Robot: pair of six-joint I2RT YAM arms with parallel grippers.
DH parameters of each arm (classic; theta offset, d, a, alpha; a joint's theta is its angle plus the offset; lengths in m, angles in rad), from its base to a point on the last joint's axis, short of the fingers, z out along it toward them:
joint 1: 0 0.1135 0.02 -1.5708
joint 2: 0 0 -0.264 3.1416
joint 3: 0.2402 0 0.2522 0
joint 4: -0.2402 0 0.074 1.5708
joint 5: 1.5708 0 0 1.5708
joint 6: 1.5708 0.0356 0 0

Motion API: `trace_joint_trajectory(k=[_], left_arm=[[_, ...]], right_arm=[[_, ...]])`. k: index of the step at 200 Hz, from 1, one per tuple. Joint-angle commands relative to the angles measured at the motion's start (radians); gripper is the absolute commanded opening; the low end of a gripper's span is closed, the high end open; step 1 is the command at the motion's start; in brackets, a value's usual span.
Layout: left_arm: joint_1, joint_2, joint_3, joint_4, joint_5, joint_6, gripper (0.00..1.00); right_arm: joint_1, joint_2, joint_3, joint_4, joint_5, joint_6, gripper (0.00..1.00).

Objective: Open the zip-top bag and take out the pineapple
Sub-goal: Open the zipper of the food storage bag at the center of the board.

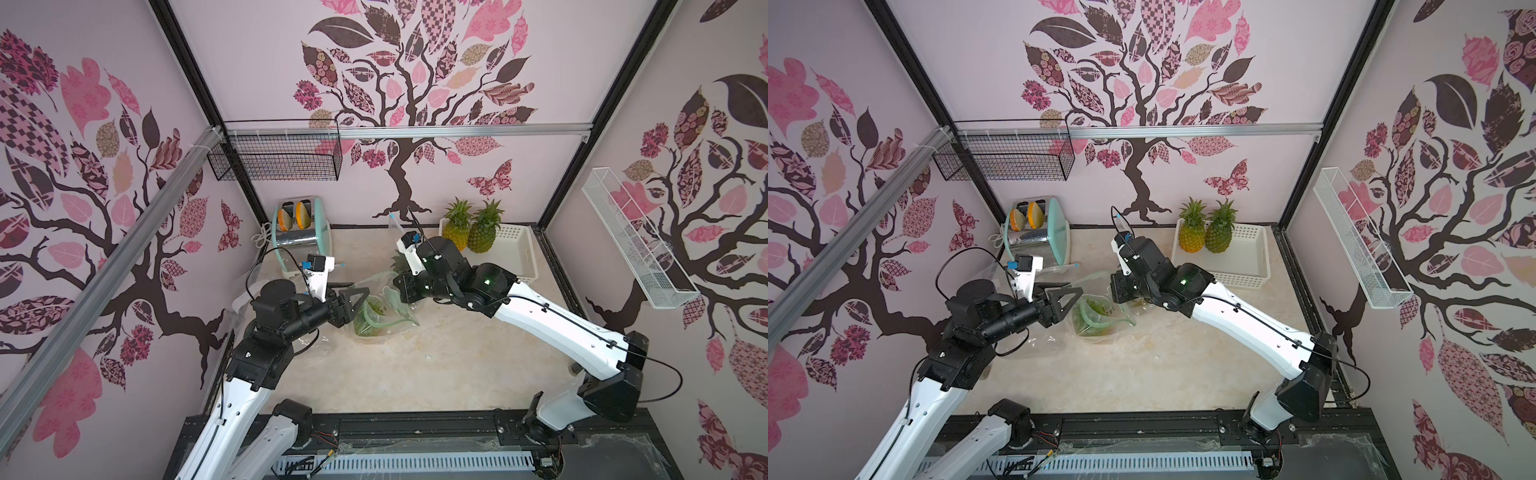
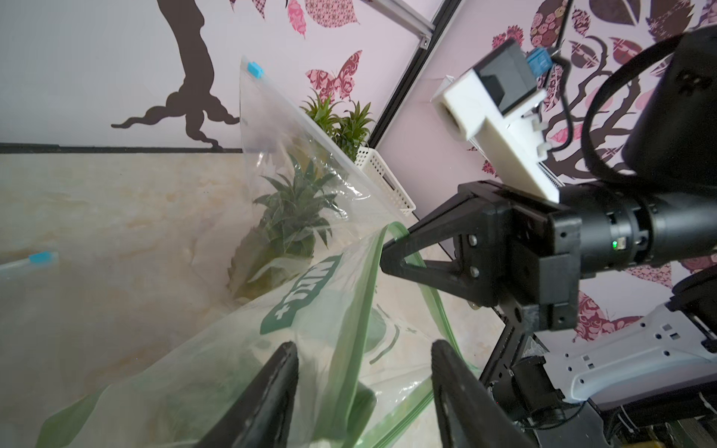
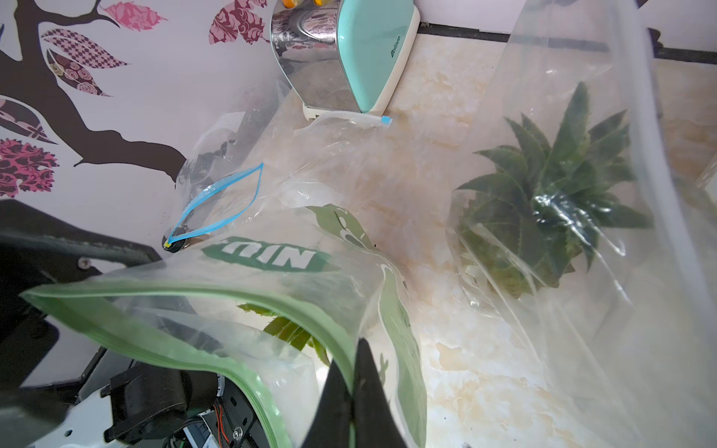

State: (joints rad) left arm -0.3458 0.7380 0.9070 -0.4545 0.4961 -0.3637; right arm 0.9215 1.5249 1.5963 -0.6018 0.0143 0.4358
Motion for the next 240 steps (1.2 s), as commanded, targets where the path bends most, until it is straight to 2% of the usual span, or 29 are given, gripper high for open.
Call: trace_joint_trajectory(k=[1, 25, 47, 55, 85, 138, 184, 240], left_arm=[[-0.031, 0.016, 0.015, -0.086, -0.002, -0.006, 0.50], [-0.088, 0.033, 0.021, -0.099, -0.068, -0.005, 0.47], [-0.101, 0.046, 0.037, -0.102, -0.092, -0.011, 0.44], [-0.103, 0.049, 0.040, -0.103, -0.098, -0.011, 0.37], [-0.103, 0.062, 0.043, -0.105, -0.138, 0.008, 0.00], [-0.097, 0.146, 0.157, -0.106, -0.179, 0.127, 0.00], [-0.071, 0.228, 0.172, -0.026, -0.068, 0.130, 0.00], [-0.070, 0.200, 0.080, 0.100, 0.063, 0.075, 0.00]], right_arm=[[-0.002, -0.017, 0.031, 0.016, 0.015, 0.024, 0.00], [-0.002, -0.005, 0.045, 0.019, 0.013, 0.032, 0.00], [-0.002, 0.014, 0.076, 0.018, 0.010, 0.036, 0.00], [-0.001, 0.018, 0.084, 0.021, 0.008, 0.038, 0.00], [-0.003, 0.010, 0.105, 0.035, 0.004, 0.063, 0.00], [-0.002, -0.081, 0.098, -0.044, 0.032, 0.136, 0.00], [-0.004, -0.136, -0.027, -0.067, 0.082, 0.131, 0.00], [-0.018, -0.107, -0.081, -0.093, 0.121, 0.086, 0.02]])
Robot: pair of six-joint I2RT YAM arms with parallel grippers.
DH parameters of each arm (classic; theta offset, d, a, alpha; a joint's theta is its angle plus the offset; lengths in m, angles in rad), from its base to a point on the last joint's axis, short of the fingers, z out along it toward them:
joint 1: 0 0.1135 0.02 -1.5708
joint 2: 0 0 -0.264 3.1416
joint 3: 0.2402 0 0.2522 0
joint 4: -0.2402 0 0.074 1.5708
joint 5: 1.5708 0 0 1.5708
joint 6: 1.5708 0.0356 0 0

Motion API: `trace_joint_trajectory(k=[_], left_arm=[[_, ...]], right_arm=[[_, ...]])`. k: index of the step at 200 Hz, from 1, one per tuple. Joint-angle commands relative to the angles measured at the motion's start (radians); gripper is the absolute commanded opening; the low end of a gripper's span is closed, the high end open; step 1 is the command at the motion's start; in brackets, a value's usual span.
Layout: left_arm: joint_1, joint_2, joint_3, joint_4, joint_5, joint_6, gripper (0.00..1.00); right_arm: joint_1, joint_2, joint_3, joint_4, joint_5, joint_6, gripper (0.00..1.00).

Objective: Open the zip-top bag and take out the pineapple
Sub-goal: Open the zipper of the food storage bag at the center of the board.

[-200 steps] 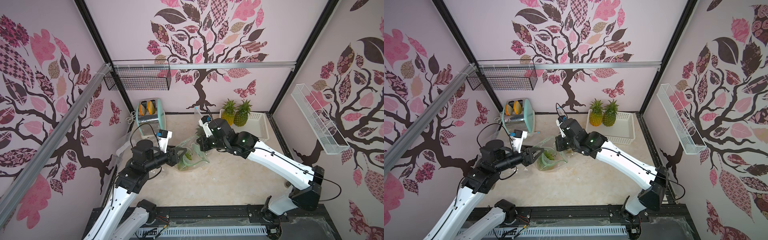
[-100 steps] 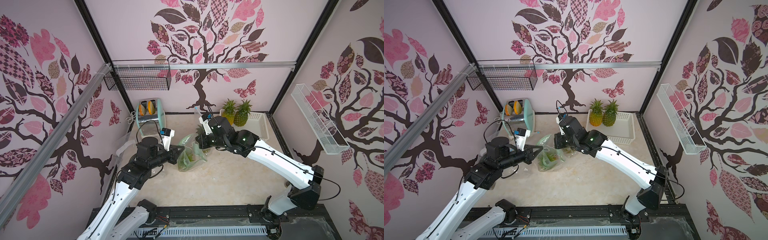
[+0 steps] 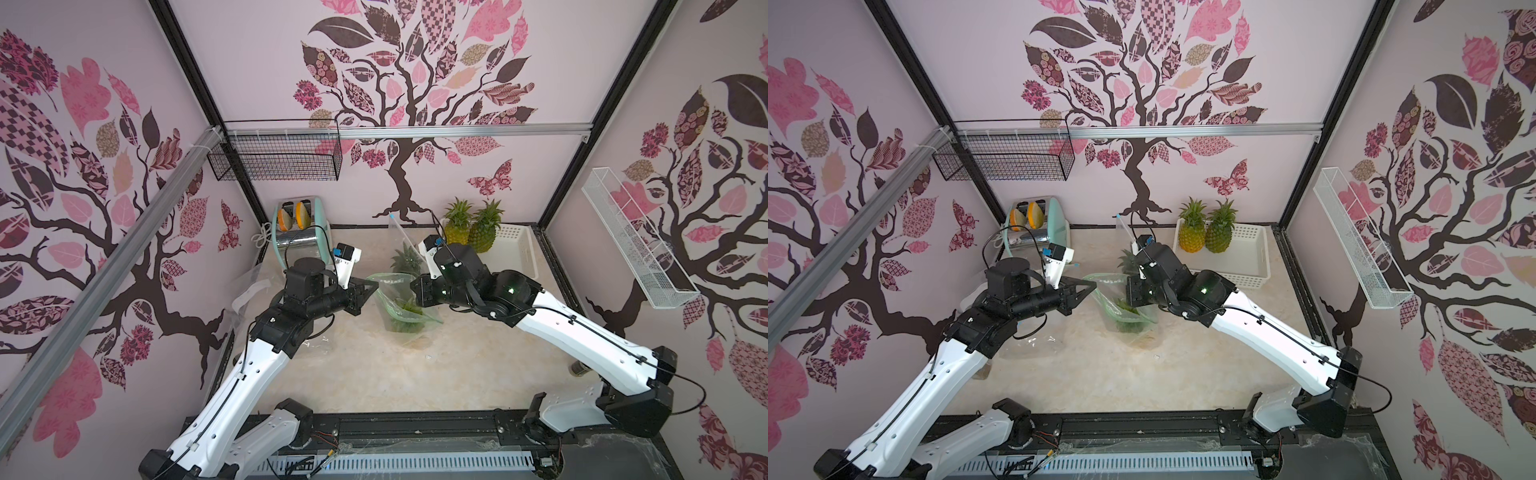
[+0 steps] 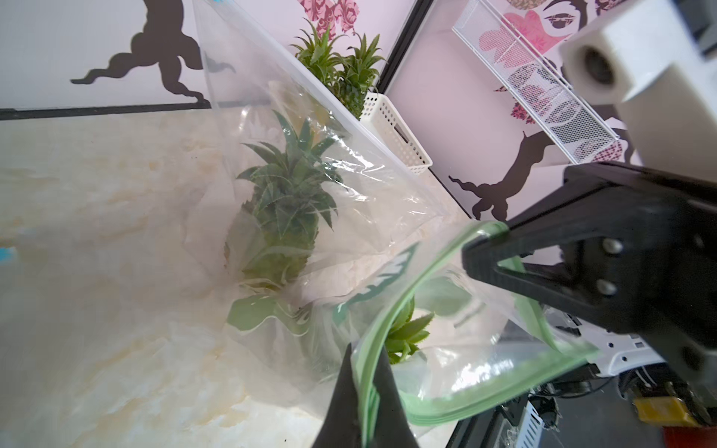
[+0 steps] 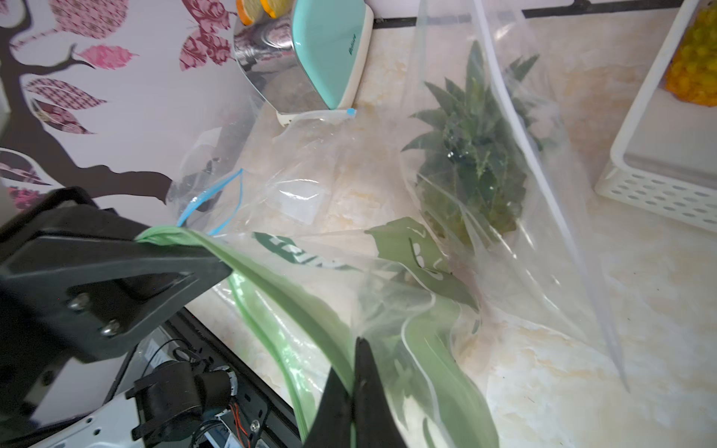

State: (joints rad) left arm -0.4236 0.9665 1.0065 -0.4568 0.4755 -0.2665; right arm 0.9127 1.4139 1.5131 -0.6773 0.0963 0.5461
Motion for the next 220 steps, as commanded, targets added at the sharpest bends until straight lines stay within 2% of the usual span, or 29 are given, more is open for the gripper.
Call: trace_joint_trajectory(k=[1, 44, 67, 103, 125, 139, 185, 220], left_arm=[[0.007, -0.029, -0.021, 0.104, 0.086, -0.024, 0.00], [0.007, -0.040, -0.052, 0.143, 0.119, -0.052, 0.00], [0.007, -0.037, -0.068, 0.180, 0.139, -0.075, 0.00], [0.005, -0.029, -0.088, 0.231, 0.179, -0.108, 0.00], [0.003, -0.034, -0.102, 0.254, 0.181, -0.121, 0.00], [0.004, -0.039, -0.107, 0.263, 0.182, -0.128, 0.00], [0.003, -0.049, -0.134, 0.292, 0.187, -0.152, 0.00], [0.003, -0.056, -0.155, 0.321, 0.191, -0.168, 0.00]], right_arm=[[-0.009, 0.005, 0.002, -0.018, 0.040, -0.024, 0.03], [-0.009, 0.000, 0.061, -0.076, 0.062, -0.063, 0.28], [-0.009, -0.001, 0.140, -0.143, 0.075, -0.095, 0.34], [-0.005, -0.005, 0.266, -0.226, 0.065, -0.128, 0.39], [-0.002, 0.011, 0.306, -0.249, -0.021, -0.132, 0.41], [0.002, 0.036, 0.302, -0.258, -0.069, -0.132, 0.43], [0.015, 0.079, 0.247, -0.228, -0.112, -0.102, 0.43], [0.016, 0.113, 0.217, -0.218, -0.105, -0.081, 0.46]])
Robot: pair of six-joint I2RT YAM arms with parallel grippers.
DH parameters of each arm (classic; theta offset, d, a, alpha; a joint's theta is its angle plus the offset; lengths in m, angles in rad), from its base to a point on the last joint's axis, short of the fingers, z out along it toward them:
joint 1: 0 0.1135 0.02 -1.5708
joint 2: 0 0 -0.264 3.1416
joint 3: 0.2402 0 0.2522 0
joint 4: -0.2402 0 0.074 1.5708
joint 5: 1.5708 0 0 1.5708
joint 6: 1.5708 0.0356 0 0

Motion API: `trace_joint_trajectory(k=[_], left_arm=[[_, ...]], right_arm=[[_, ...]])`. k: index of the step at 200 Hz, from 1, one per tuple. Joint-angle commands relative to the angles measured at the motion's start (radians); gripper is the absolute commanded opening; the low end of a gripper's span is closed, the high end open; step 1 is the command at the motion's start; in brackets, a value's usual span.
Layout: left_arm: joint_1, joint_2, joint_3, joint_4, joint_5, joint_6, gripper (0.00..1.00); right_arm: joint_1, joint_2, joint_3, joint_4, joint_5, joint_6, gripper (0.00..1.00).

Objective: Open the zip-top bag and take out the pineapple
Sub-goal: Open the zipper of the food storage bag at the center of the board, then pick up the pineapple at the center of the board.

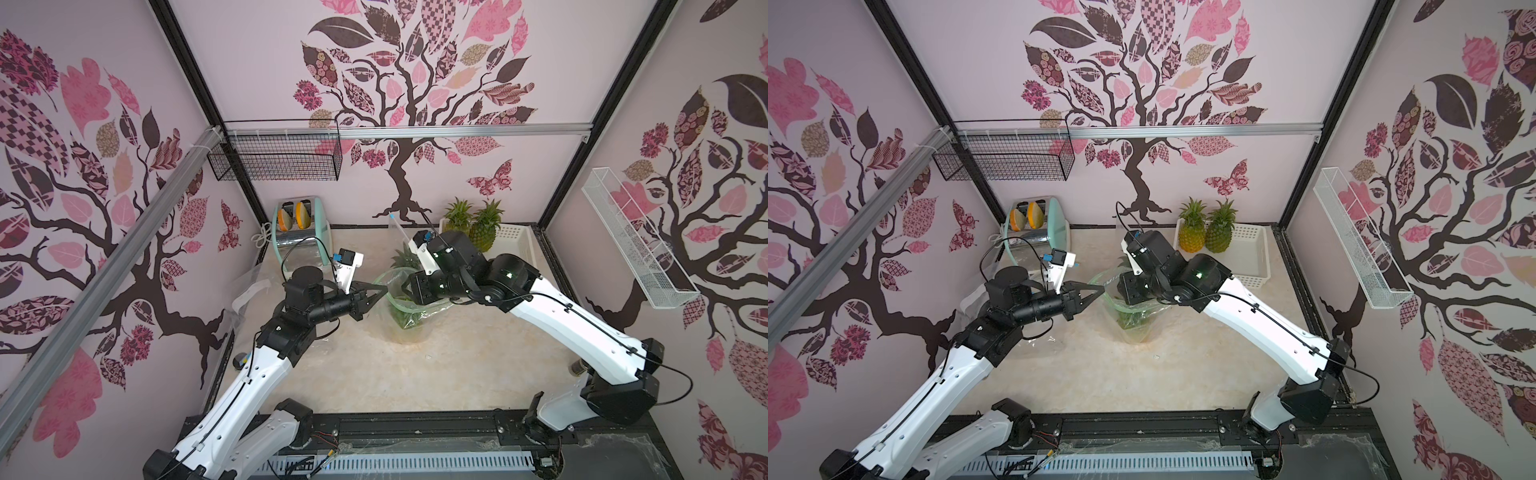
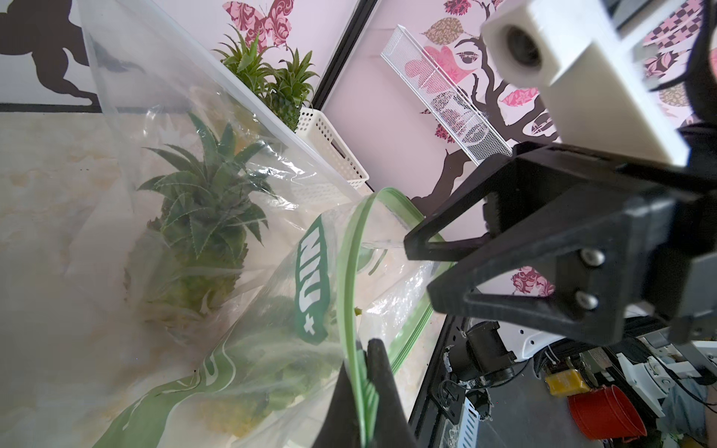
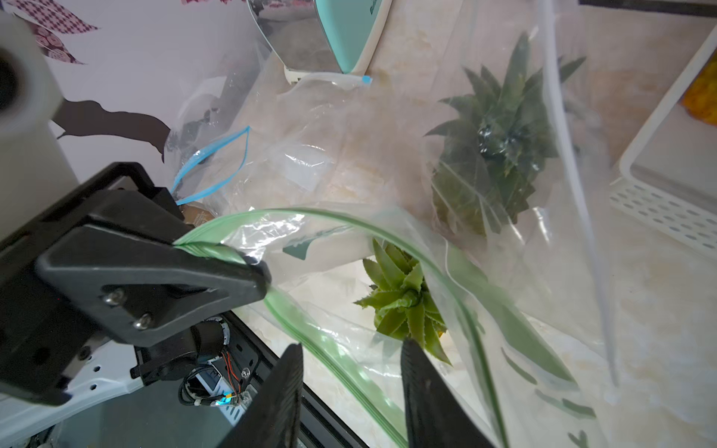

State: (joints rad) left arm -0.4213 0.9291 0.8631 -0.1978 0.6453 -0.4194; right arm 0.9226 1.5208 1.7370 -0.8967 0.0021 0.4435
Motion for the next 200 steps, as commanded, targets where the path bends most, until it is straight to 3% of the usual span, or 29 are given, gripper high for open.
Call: trace_joint_trajectory(k=[1, 17, 74, 138, 200], left_arm=[[0.000, -0.019, -0.012, 0.062, 0.023, -0.016, 0.00], [0.000, -0.030, -0.023, 0.081, 0.029, -0.023, 0.00], [-0.002, -0.050, -0.090, 0.199, 0.161, -0.053, 0.00], [-0.002, -0.074, -0.138, 0.216, 0.121, -0.047, 0.00], [-0.001, -0.106, -0.209, 0.249, 0.062, -0.065, 0.00]], right_arm=[[0.006, 0.007, -0.008, 0.002, -0.010, 0.022, 0.46], [0.004, 0.032, -0.029, 0.004, 0.025, 0.034, 0.54], [-0.020, 0.124, -0.078, 0.039, 0.042, 0.081, 0.66], [-0.020, 0.174, -0.080, -0.037, 0.015, 0.116, 0.75], [-0.028, 0.216, -0.152, -0.014, -0.006, 0.125, 0.75]])
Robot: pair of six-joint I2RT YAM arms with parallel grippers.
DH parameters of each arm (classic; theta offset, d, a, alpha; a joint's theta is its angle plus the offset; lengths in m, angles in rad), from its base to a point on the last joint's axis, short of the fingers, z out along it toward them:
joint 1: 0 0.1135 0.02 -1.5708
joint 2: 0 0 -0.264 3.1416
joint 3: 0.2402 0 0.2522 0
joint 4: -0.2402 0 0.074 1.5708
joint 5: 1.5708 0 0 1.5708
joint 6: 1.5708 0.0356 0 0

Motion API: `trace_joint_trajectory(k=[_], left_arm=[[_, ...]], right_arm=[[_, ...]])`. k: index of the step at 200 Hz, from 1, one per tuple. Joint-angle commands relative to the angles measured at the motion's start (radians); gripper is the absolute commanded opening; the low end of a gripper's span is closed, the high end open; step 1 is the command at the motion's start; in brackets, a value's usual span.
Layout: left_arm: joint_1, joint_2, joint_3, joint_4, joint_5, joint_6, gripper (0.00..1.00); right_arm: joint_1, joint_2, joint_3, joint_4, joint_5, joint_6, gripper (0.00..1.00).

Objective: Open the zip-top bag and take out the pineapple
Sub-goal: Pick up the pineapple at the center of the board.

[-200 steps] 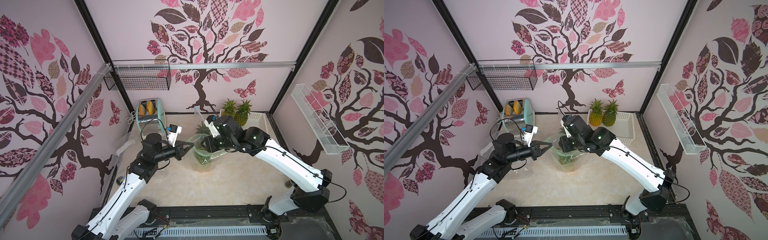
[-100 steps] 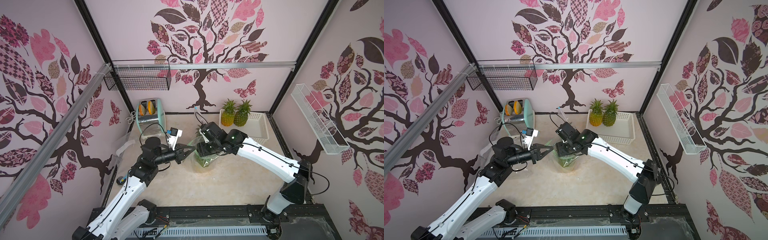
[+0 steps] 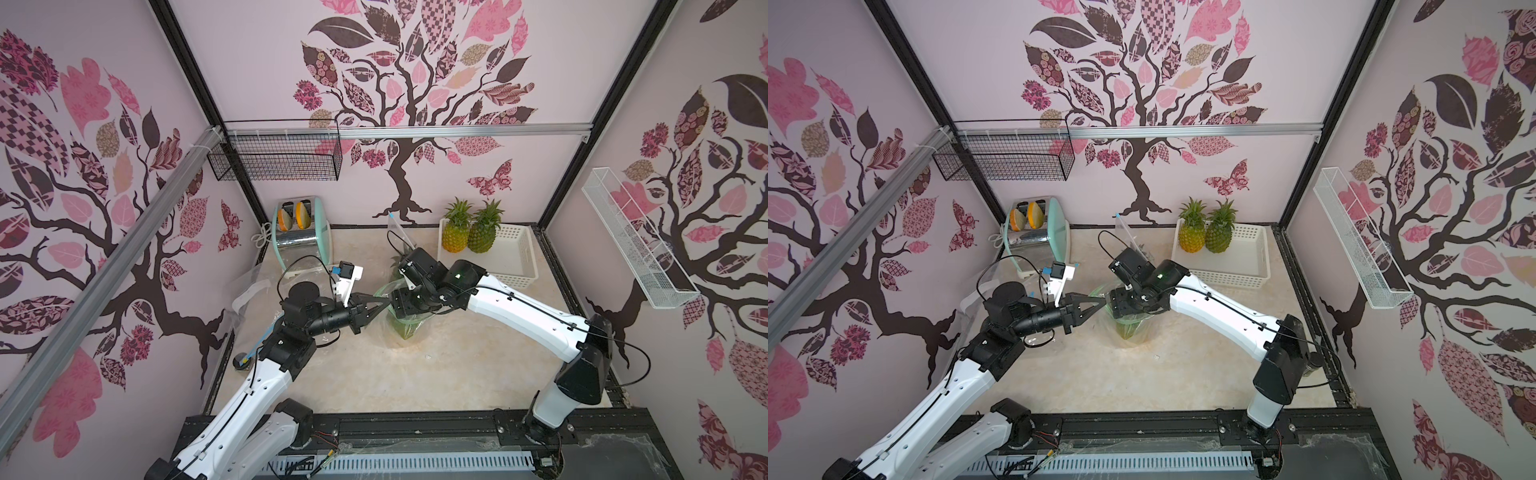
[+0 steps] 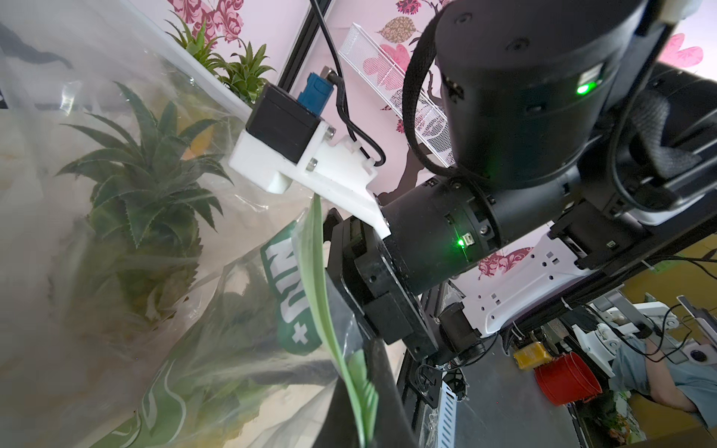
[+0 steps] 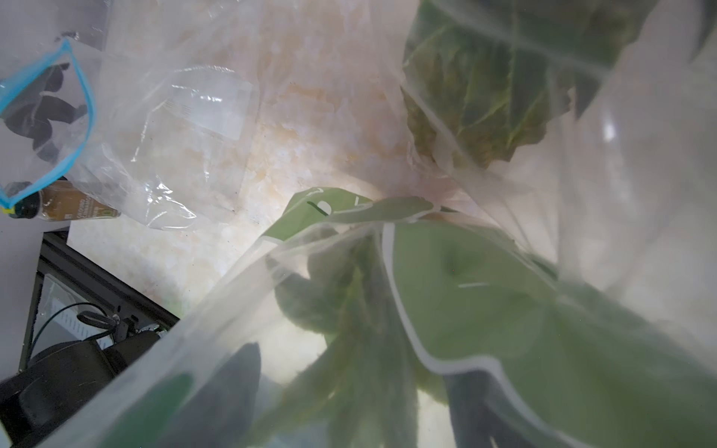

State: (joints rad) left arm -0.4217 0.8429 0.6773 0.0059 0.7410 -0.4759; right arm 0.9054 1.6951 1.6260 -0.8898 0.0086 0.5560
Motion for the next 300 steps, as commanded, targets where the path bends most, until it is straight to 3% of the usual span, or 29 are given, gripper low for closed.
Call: trace_joint_trajectory(k=[1, 42, 82, 107, 135, 193, 213, 256, 300], left_arm=[[-0.001, -0.020, -0.024, 0.046, -0.034, -0.009, 0.00], [-0.001, -0.026, -0.046, 0.049, -0.041, -0.010, 0.00], [-0.001, -0.025, -0.058, 0.051, -0.044, -0.013, 0.08], [-0.001, -0.028, -0.053, 0.029, -0.054, -0.010, 0.29], [0.003, -0.042, -0.032, -0.027, -0.111, -0.013, 0.58], [0.117, -0.098, 0.024, -0.165, -0.123, -0.055, 0.80], [0.152, -0.109, 0.031, -0.176, -0.123, -0.123, 0.98], [0.170, -0.104, -0.005, -0.112, -0.088, -0.268, 0.98], [0.173, -0.158, -0.053, -0.091, -0.091, -0.328, 0.98]], right_arm=[[-0.011, 0.042, -0.043, -0.019, -0.014, 0.012, 0.75], [-0.022, 0.061, -0.099, 0.025, -0.021, 0.024, 0.69], [-0.032, 0.048, -0.145, 0.064, -0.006, 0.032, 0.38], [-0.033, 0.024, -0.161, 0.086, -0.007, 0.022, 0.16], [-0.033, -0.045, -0.179, 0.121, -0.004, 0.006, 0.05], [-0.034, -0.244, -0.133, 0.061, -0.037, -0.028, 0.01], [-0.034, -0.339, -0.170, 0.072, -0.049, -0.052, 0.01], [-0.034, -0.471, -0.174, 0.015, -0.045, -0.078, 0.01], [-0.034, -0.524, -0.113, -0.061, -0.011, -0.098, 0.01]])
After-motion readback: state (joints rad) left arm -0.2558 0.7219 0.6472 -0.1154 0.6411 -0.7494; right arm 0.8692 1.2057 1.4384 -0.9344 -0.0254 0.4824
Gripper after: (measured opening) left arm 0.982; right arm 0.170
